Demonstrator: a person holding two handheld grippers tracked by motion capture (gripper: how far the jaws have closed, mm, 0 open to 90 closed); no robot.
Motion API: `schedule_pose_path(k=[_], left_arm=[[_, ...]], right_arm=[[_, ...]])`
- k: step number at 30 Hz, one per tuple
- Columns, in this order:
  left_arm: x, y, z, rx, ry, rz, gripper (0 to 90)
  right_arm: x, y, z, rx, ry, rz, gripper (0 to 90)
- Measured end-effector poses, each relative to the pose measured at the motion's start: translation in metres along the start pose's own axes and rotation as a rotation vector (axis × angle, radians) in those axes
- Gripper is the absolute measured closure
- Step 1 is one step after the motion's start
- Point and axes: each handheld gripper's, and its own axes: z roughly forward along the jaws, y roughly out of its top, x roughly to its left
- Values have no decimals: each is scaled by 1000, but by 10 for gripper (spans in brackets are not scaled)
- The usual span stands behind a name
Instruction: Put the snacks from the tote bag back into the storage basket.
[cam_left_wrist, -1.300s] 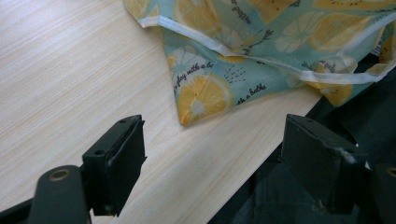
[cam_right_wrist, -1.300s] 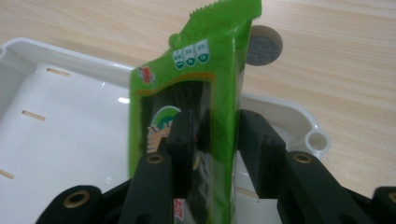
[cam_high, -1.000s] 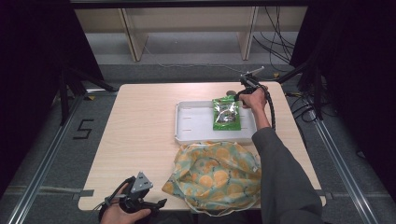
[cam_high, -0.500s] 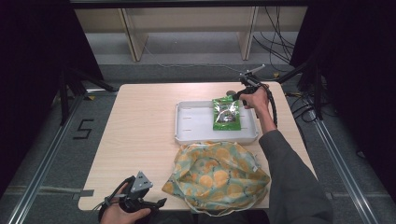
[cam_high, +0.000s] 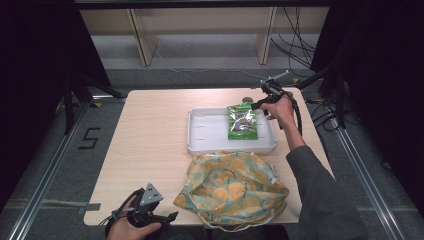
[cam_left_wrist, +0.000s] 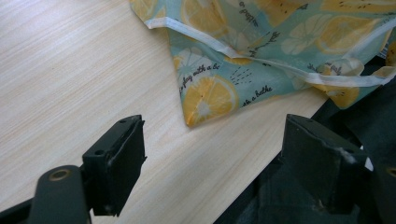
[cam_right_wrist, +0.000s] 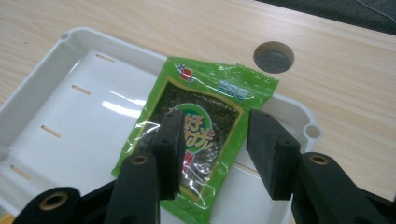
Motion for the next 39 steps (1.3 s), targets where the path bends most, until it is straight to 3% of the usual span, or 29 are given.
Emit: schedule_pose_path(k=[1, 2, 3, 5, 7, 13, 14, 19, 21, 23, 26, 27, 29, 31, 33, 34, 36, 37, 38, 39], left_arm=[[0, 0, 0, 1, 0, 0, 212], [0, 0, 0, 0, 2, 2, 212], [0, 0, 0, 0, 2, 2, 212], [0, 0, 0, 0, 1, 0, 212], [0, 0, 0, 0, 2, 2, 212], [0, 0, 0, -1, 0, -21, 212], [0, 0, 0, -3, -1, -23, 212], [0, 0, 1, -6, 3, -26, 211], [2, 0, -1, 0, 3, 1, 212], [2, 0, -1, 3, 3, 0, 212], [2, 0, -1, 0, 6, 1, 212], [2, 0, -1, 0, 6, 0, 213], [2, 1, -1, 6, 6, 0, 213], [2, 1, -1, 4, 10, 2, 213], [2, 1, -1, 0, 8, 2, 212], [3, 1, -1, 1, 9, 2, 212], [2, 0, -1, 0, 10, -11, 212], [1, 0, 0, -1, 7, -23, 212], [1, 0, 0, -5, 9, -27, 213], [2, 0, 0, -4, 11, -26, 213]], right_arm=[[-2, 0, -1, -10, -6, -37, 578], [1, -1, -4, 2, 5, -13, 577], [-1, -2, -4, -10, -1, -44, 575], [2, -4, -8, -11, 6, -31, 573], [0, -6, -10, -23, 10, -66, 568], [7, -14, -21, -35, 36, -49, 552], [6, -15, -24, -34, 35, -78, 552], [8, -20, -37, -43, 45, -81, 543], [10, -23, -42, -59, 51, -86, 542], [10, -26, -48, -66, 52, -98, 538], [13, -30, -59, -56, 88, -94, 532], [15, -32, -63, -52, 101, -71, 531], [16, -35, -66, -71, 108, -77, 526], [15, -38, -72, -61, 106, -113, 518], [19, -44, -76, -73, 122, -112, 509], [17, -46, -77, -82, 120, -147, 504], [22, -52, -82, -61, 131, -115, 489], [22, -54, -82, -80, 135, -115, 488], [17, -55, -83, -94, 137, -176, 488], [17, -58, -85, -95, 133, -168, 487]])
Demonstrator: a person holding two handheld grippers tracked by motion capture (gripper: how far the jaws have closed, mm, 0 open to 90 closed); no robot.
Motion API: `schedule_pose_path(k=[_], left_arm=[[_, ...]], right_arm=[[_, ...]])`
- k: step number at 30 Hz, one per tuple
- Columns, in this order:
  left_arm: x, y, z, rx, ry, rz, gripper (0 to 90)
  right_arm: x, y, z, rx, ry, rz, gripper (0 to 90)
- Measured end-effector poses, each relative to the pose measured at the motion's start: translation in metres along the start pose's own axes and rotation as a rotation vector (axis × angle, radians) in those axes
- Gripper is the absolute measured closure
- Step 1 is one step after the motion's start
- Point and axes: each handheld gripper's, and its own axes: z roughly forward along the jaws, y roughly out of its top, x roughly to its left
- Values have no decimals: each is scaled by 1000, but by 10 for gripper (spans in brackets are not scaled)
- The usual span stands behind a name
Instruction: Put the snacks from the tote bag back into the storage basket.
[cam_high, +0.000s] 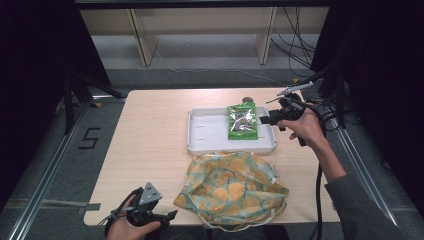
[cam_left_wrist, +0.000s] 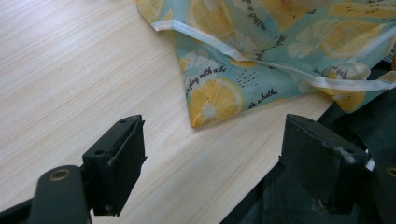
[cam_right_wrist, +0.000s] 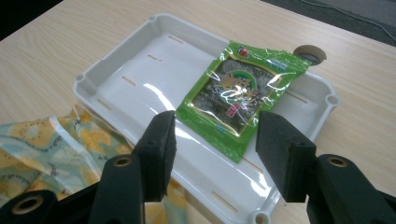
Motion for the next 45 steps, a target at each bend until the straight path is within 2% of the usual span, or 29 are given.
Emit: schedule_pose_path(k=[1, 2, 4, 9, 10, 12, 14, 17, 18, 20, 22, 23, 24, 26, 27, 28, 29, 30, 34, 36, 37, 38, 39, 40, 41, 42, 43, 44, 45], left_arm=[[0, 0, 0, 1, 0, 0, 212], [0, 0, 0, 1, 0, 0, 212], [0, 0, 0, 2, 1, -1, 212], [0, 0, 0, 3, 2, 3, 212], [1, 0, -1, 5, 4, 22, 212], [1, 0, -1, 5, 5, 16, 212], [2, 0, -1, 5, 5, 17, 212], [2, 0, -1, 6, 5, 17, 212], [2, 0, -1, 6, 5, 17, 212], [1, 0, 0, 3, 5, 13, 212], [1, 0, 0, 3, 5, 13, 212], [2, 0, 0, 6, 5, 16, 212], [2, 0, -1, 7, 5, 16, 212], [2, 0, -1, 6, 7, 13, 212], [2, 0, -1, 5, 7, 11, 212], [2, 0, -1, 10, 6, 9, 212], [2, 0, -1, 5, 7, 11, 212], [2, 0, -1, 5, 7, 10, 212], [1, 0, -1, 0, 5, -8, 212], [2, 0, -1, 4, 8, 13, 212], [1, 0, -1, 3, 5, -7, 212], [2, 0, -1, 3, 5, -5, 212], [2, 0, -1, 2, 5, -4, 212], [2, 0, 0, 2, 10, -5, 212], [2, 0, 0, 3, 14, -4, 212], [1, 0, 0, -4, 16, -12, 212], [1, 0, 0, -5, 14, -13, 212], [1, 0, -1, 4, 8, -2, 212], [2, 0, -1, 4, 8, 14, 212]], right_arm=[[1, -2, 0, -12, 0, 18, 487], [-1, -4, -4, 7, 3, -1, 486], [0, -9, -7, -4, -1, -3, 486], [-1, -23, -14, -13, 10, 21, 480], [-3, -24, -16, 4, 4, 7, 480], [-4, -31, -20, 9, -1, 4, 475], [-5, -37, -21, -10, -5, 23, 470], [-6, -47, -26, -5, -3, 31, 464], [-5, -49, -28, 15, -2, 39, 464], [-6, -56, -29, -11, 4, 21, 462], [-3, -62, -31, -9, 6, 39, 458], [-5, -63, -33, 18, 11, 9, 456], [-4, -67, -32, -13, 6, 15, 451], [-3, -72, -35, 11, 15, 12, 446], [0, -75, -36, 22, 11, 43, 443], [-1, -78, -35, -10, 3, 19, 438], [1, -80, -36, -9, 1, 46, 437], [-1, -83, -36, -29, -5, 17, 436], [1, -95, -37, -19, -18, 16, 427], [3, -102, -38, -20, -23, 22, 422], [3, -104, -39, -9, -20, 23, 420], [3, -106, -41, 6, -24, 24, 418], [3, -110, -39, -30, -21, 26, 417], [3, -111, -43, 12, -9, 29, 414], [5, -114, -43, -9, -24, 32, 413], [4, -116, -45, 13, -3, 24, 412], [5, -119, -45, -10, -16, 37, 412], [6, -122, -46, 6, -20, 31, 410], [6, -124, -47, 18, 9, 36, 409]])
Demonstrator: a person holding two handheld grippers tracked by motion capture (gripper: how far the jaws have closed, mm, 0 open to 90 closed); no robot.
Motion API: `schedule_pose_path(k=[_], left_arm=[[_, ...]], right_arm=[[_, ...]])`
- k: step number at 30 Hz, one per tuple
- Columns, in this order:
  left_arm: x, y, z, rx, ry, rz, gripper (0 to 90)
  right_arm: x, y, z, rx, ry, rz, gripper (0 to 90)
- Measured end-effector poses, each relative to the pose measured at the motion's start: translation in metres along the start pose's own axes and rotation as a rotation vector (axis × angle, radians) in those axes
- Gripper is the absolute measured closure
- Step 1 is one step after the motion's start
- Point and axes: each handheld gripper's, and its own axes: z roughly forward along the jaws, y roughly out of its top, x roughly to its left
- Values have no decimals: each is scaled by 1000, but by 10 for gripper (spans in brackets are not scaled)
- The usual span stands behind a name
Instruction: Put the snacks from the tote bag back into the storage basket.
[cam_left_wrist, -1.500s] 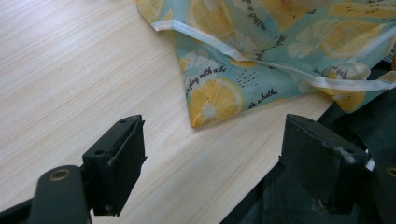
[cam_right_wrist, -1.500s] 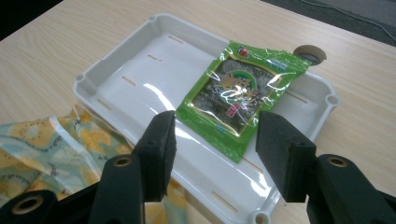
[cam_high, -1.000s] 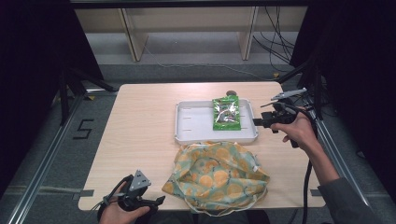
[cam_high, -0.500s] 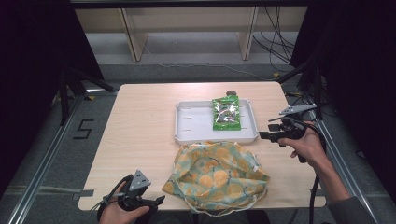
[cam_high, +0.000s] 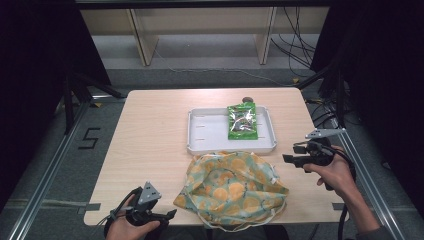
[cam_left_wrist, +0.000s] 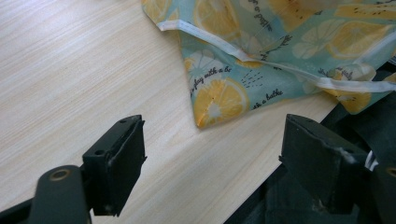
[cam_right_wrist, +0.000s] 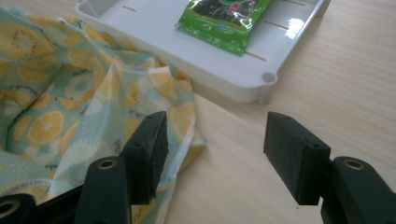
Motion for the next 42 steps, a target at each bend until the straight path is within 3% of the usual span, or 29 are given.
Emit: schedule_pose_path(k=[2, 5, 7, 8, 11, 12, 13, 17, 21, 22, 24, 25, 26, 27, 28, 29, 30, 31, 33, 35, 36, 38, 40, 41, 42], left_arm=[[0, 0, 0, 0, 1, -1, 212], [-1, -1, 1, -3, 2, -19, 212], [-1, 0, 0, -5, -2, -21, 212], [-1, 0, 0, -5, -2, -20, 212], [0, 0, -1, 1, 1, 4, 212], [0, 0, -1, 0, 1, 4, 212], [0, 0, -1, -1, 1, 5, 212], [0, 0, -1, -3, 1, 6, 212], [0, 0, -1, -5, 2, 7, 212], [0, 0, -1, -7, 1, 6, 212], [0, 0, -1, -5, 1, 8, 212], [0, 0, -1, -6, 0, 9, 212], [0, 0, -1, -7, 0, 8, 212], [0, 0, -1, -6, 0, 9, 212], [0, 0, -1, -6, 1, 10, 212], [0, 0, -2, -6, 0, 9, 212], [0, 0, -2, -6, 1, 10, 212], [0, 0, -2, -6, 2, 11, 212], [0, 1, -2, -8, 4, 13, 212], [0, 0, -1, -9, 10, 4, 212], [-1, 0, -1, -11, 9, -8, 212], [0, 0, -2, -5, 5, 7, 212], [0, 1, -2, -8, 4, 13, 212], [0, 1, -2, -7, 4, 13, 212], [0, 0, -2, -5, 6, 6, 212]], right_arm=[[3, -6, 3, -41, -26, 10, 406], [3, -13, 1, -3, -41, 1, 398], [3, -18, 4, -26, -29, 15, 398], [3, -19, 2, 10, -24, 8, 397], [3, -26, 2, 29, -22, -3, 394], [5, -28, 1, 51, -19, 25, 393], [3, -31, 2, 32, -11, 2, 392], [5, -38, 0, 58, -30, 23, 385], [6, -46, 0, 56, -38, 13, 381], [8, -49, 3, 4, -55, 26, 380], [9, -51, -1, 69, -37, 9, 379], [8, -53, 0, 62, -34, -8, 377], [10, -54, -1, 80, -38, 9, 374], [9, -56, 0, 63, -40, -17, 368], [10, -57, 0, 71, -24, -4, 367], [12, -58, -1, 83, -39, 1, 361], [11, -61, 0, 68, -31, -18, 353], [13, -61, -1, 95, -32, 12, 345], [12, -65, 0, 92, -13, -2, 334], [13, -67, 0, 84, -37, -16, 315], [14, -68, -2, 96, -39, 9, 305], [14, -71, -3, 100, -45, 8, 298], [17, -74, -4, 98, -49, 56, 290], [12, -76, -3, 102, -39, -9, 289], [15, -77, -6, 125, -67, 32, 289]])
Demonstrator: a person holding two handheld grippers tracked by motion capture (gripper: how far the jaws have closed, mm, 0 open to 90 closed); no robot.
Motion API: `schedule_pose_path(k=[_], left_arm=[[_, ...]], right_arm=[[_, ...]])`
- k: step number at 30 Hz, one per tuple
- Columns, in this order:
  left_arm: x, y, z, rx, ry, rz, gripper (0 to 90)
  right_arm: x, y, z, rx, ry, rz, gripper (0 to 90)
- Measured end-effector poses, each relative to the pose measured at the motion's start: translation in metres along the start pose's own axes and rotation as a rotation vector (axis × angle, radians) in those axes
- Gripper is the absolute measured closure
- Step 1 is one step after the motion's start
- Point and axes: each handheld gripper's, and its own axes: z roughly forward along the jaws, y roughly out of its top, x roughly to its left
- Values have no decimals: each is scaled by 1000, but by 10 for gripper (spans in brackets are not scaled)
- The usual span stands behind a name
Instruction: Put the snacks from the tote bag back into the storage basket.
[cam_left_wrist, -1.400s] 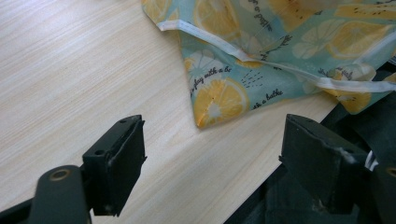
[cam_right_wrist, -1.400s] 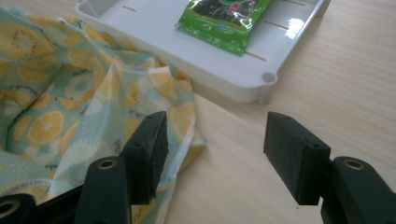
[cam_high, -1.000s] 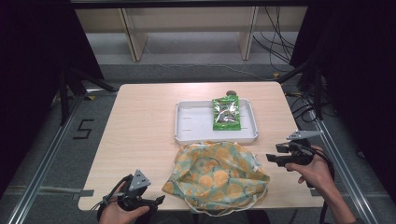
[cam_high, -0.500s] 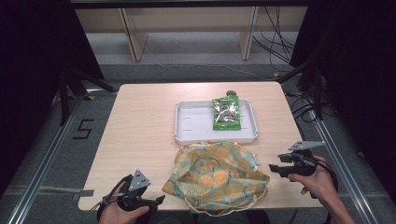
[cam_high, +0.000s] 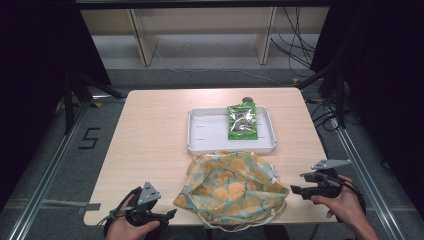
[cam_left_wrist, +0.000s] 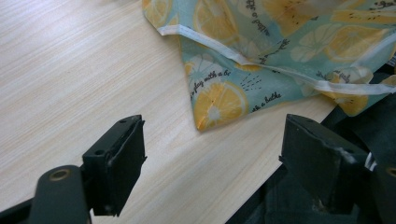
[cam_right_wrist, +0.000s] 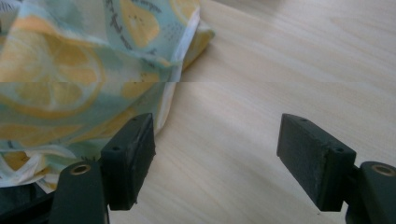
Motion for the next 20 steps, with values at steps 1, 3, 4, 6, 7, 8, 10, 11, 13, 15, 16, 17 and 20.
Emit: schedule_pose_path(k=[1, 3, 4, 6, 7, 8, 10, 11, 13, 15, 16, 17, 20], left_arm=[[1, 0, 0, 0, -1, 8, 212], [0, 0, 0, 1, -3, -2, 212], [0, 0, 1, 0, -5, -13, 212], [0, 0, 1, -1, -5, -15, 212], [0, 0, 0, 0, -6, -12, 212], [0, 0, 0, 0, -5, -12, 212], [0, 0, 0, 0, -5, -12, 212], [0, 0, 0, 0, -5, -12, 212], [0, 0, 1, -2, -5, -15, 212], [0, 0, 1, 0, -5, -13, 212], [0, 0, 0, 0, -3, -11, 212], [0, 0, 1, 0, -5, -13, 212], [0, 0, 1, -1, -5, -14, 212]], right_arm=[[-1, -2, 2, -10, 14, -15, 289], [0, -4, -1, -2, -7, -5, 289], [-1, -6, 0, -20, -12, -19, 289], [0, -8, -2, -3, -7, 0, 289], [0, -9, -3, -1, -9, 1, 289], [0, -11, -3, -8, -12, 4, 289], [1, -11, -5, 21, 2, 41, 289], [0, -13, -3, -9, -17, 11, 289], [-1, -14, -3, -19, -11, 2, 289], [-1, -14, -3, -5, -7, 12, 289], [-1, -14, -3, -6, -4, 10, 289], [-1, -14, -3, -2, -14, 14, 289], [-2, -14, -4, 2, -16, 22, 289]])
